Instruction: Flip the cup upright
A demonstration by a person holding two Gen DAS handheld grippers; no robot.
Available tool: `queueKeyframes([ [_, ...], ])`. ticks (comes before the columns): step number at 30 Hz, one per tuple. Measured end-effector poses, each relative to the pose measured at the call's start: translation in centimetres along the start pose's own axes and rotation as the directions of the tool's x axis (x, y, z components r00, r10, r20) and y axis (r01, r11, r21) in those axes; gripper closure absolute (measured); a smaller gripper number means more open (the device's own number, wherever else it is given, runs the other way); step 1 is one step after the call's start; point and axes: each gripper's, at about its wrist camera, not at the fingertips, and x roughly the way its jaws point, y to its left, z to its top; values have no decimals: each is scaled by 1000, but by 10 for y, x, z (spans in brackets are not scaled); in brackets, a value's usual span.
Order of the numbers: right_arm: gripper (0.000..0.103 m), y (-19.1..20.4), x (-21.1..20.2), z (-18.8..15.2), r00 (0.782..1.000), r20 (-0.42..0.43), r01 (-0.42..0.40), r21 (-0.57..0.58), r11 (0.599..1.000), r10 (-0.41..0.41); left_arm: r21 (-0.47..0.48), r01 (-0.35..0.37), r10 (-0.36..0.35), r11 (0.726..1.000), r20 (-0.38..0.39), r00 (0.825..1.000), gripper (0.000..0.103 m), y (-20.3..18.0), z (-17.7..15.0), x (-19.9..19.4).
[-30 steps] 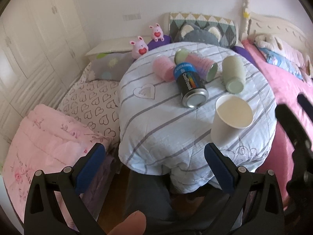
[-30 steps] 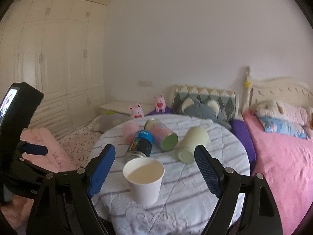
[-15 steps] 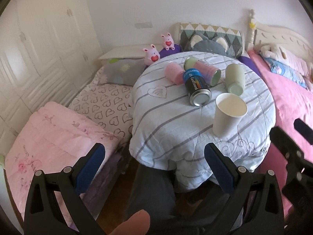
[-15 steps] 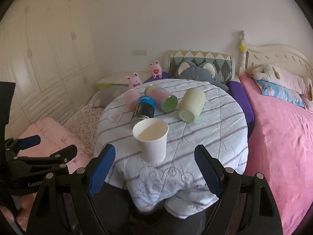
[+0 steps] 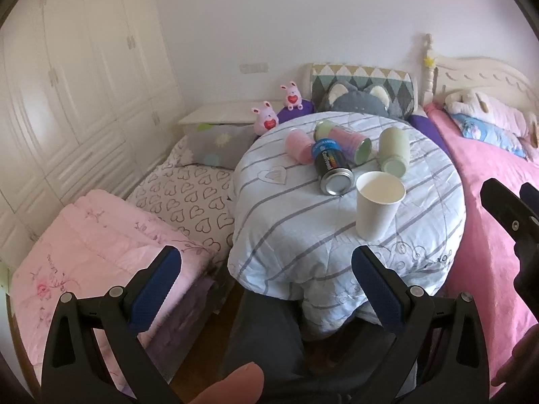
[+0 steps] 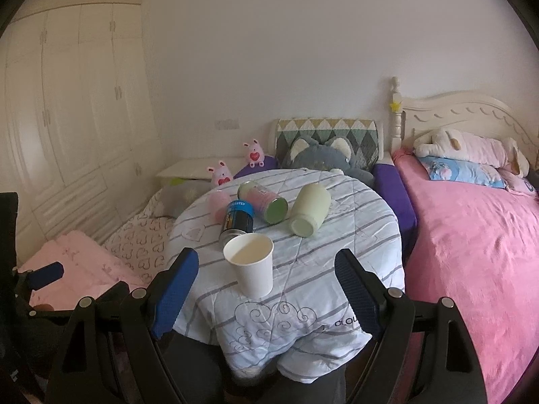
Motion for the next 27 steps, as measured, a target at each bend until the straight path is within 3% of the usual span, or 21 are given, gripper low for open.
queueKeyframes([
  [27,19,6,-1,-6,1000,-17,-25,4,1000,25,1,4,-4,1000,-12,1000,1,-2,-9,-4],
])
